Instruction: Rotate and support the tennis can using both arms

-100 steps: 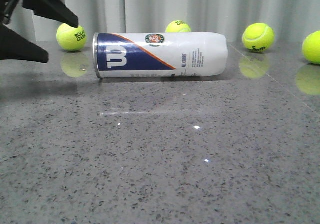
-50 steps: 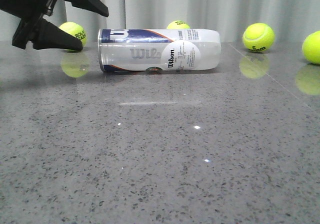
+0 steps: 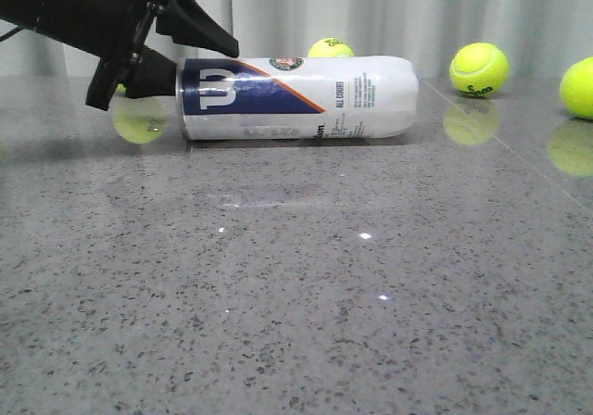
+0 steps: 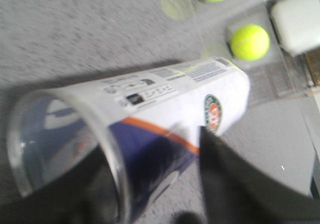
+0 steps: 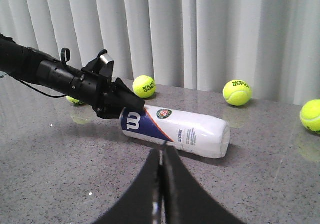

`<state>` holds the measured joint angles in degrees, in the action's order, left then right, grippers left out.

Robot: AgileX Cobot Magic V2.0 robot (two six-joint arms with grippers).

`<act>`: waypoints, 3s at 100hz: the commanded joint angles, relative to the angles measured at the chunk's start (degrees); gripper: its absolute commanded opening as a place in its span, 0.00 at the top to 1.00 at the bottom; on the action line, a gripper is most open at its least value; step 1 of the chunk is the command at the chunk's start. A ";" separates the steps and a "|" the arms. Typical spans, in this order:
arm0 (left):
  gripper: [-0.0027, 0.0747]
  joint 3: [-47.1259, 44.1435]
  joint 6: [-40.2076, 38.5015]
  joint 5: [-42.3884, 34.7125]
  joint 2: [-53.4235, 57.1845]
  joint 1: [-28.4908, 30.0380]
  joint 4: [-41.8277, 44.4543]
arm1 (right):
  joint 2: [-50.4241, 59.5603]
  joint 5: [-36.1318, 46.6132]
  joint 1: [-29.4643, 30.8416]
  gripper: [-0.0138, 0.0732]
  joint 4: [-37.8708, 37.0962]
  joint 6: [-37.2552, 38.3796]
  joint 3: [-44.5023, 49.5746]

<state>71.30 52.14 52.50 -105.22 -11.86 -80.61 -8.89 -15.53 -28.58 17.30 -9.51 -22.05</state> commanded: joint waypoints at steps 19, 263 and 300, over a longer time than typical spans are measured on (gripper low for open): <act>0.99 1.78 2.88 7.34 2.85 -0.47 -5.98 | -0.53 4.10 0.08 0.91 -0.39 -0.01 -1.35; 0.36 29.28 -35.88 20.55 18.08 -30.35 80.61 | -0.54 4.05 0.08 0.91 -0.39 -0.01 -1.35; 0.36 36.44 -35.88 20.49 12.23 -30.09 76.34 | -0.54 4.05 0.08 0.91 -0.39 -0.01 -1.35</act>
<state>104.75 16.74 72.25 -94.42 -42.06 -2.76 -8.89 -15.53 -28.58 17.26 -9.51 -21.97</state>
